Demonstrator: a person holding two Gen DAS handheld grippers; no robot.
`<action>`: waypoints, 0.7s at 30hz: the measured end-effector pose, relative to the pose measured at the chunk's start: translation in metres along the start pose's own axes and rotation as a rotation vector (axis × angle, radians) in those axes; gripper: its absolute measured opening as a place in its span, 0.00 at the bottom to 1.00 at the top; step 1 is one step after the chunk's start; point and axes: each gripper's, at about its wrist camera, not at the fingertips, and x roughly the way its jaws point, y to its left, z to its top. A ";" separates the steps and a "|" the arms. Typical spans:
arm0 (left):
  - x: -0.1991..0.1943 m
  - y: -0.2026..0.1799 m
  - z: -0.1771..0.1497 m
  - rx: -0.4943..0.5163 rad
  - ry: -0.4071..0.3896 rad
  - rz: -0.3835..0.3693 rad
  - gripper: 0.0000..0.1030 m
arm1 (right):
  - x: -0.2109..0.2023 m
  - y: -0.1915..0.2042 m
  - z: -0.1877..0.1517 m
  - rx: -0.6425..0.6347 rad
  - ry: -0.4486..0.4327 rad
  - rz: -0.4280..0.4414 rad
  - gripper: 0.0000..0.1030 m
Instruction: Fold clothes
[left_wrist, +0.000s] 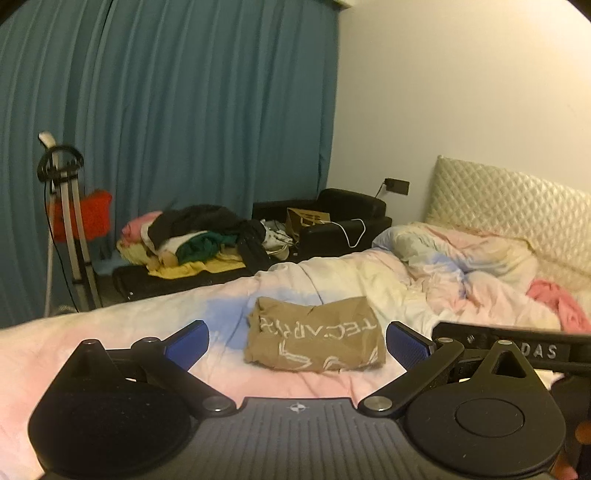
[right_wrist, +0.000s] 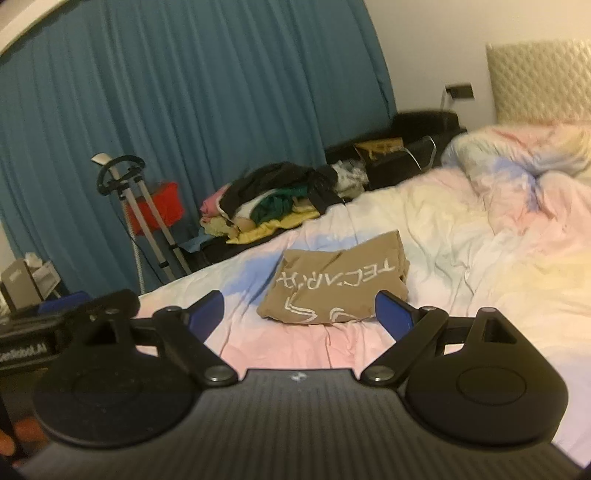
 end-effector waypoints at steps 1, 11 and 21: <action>-0.005 -0.001 -0.006 0.010 -0.007 0.003 1.00 | -0.004 0.002 -0.006 -0.008 -0.016 0.002 0.88; -0.016 0.012 -0.051 -0.019 -0.067 0.052 1.00 | -0.006 0.018 -0.053 -0.106 -0.116 -0.022 0.88; 0.000 0.034 -0.088 -0.096 -0.024 0.082 1.00 | 0.015 0.015 -0.080 -0.154 -0.099 -0.031 0.88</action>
